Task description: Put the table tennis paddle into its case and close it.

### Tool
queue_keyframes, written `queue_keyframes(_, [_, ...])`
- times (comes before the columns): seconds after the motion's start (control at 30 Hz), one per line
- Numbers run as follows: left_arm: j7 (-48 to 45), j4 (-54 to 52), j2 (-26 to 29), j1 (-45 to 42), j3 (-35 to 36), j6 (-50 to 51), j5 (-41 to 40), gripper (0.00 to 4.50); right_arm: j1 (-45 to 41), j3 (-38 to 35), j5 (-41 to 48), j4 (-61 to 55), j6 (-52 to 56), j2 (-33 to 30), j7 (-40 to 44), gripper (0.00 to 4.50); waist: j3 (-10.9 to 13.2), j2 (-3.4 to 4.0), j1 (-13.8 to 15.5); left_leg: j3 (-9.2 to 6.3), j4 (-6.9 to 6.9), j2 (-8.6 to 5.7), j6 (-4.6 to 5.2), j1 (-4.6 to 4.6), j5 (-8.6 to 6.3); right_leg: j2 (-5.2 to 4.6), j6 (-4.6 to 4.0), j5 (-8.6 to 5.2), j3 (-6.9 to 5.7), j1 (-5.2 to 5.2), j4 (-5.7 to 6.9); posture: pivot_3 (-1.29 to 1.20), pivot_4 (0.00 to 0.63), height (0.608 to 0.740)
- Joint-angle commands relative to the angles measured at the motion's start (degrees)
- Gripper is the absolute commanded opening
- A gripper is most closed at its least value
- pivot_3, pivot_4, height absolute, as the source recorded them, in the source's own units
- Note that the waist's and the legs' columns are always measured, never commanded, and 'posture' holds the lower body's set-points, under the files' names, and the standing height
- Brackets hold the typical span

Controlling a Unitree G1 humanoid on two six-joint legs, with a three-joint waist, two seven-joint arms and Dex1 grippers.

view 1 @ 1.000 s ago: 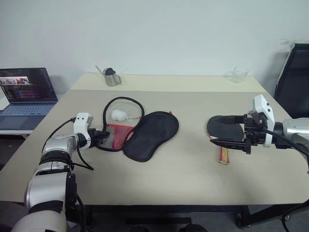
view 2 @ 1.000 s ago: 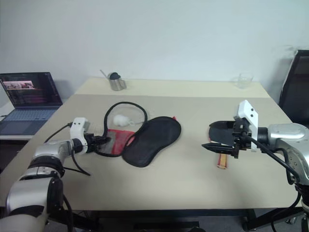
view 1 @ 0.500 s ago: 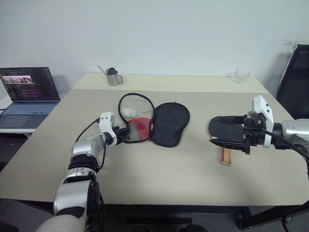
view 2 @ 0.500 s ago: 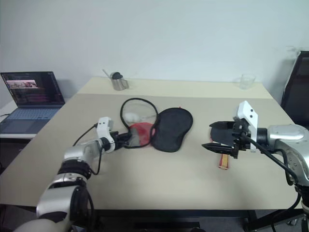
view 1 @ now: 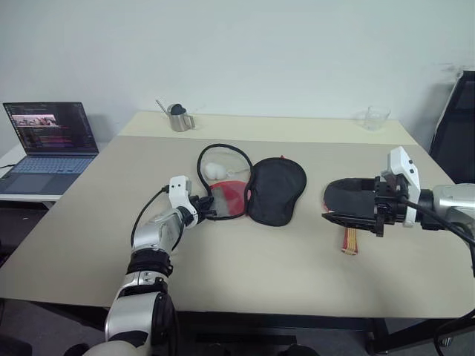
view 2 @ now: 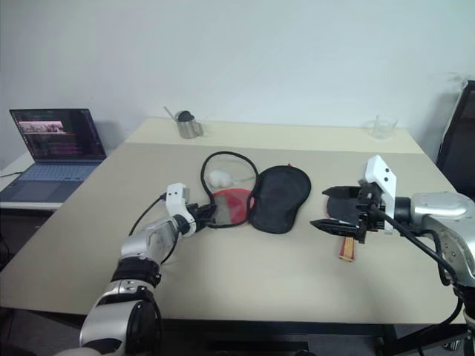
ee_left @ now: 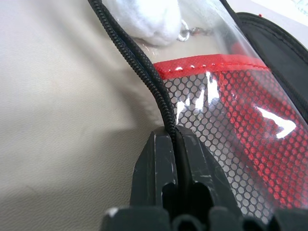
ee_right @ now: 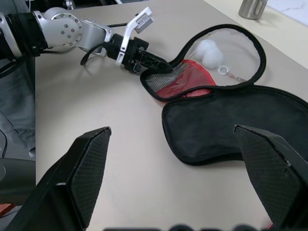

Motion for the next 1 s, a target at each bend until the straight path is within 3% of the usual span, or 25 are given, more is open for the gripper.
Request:
queue_keyframes(0.03, [-0.4,-1.7,-1.6,0.6,-1.5,0.0,-0.6,0.03,-0.2,-1.4,1.2,-1.7,-0.8,-0.5,-0.2,4.50,0.0,0.00,0.0,0.00,0.00,0.00,0.00,0.00,0.00,0.00,0.00,0.00,0.00,0.00,0.00,0.00,0.150,0.740])
queue_keyframes(0.7, [-1.3,-7.1,-3.0,2.1,-4.4,3.0,-0.7,0.03,0.3,-1.0,1.8,-2.0,-1.0,-0.6,-0.6,4.50,0.0,-0.01,0.3,-0.01,-0.09,0.00,0.03,-0.04,-0.02,0.01,0.01,0.00,-0.02,0.00,-0.20,0.00,0.150,0.740])
queue_keyframes(0.8, [-1.3,-6.6,-2.4,1.7,-4.1,3.7,-1.0,0.72,0.2,-0.9,1.7,-1.8,-1.2,-0.6,-0.5,4.50,0.0,-0.01,0.3,-0.01,-0.10,0.01,0.03,-0.04,-0.03,0.02,0.01,0.00,-0.01,0.00,-0.21,0.00,0.150,0.740])
queue_keyframes(1.0, [-6.7,-9.2,1.9,3.7,-7.3,3.7,0.3,2.75,0.4,-0.8,1.7,-1.8,-1.2,-0.7,-0.5,4.50,0.0,-0.01,-0.1,-0.03,-0.07,0.04,0.03,-0.02,-0.02,0.02,-0.02,0.02,-0.03,0.00,-0.19,0.00,0.150,0.740])
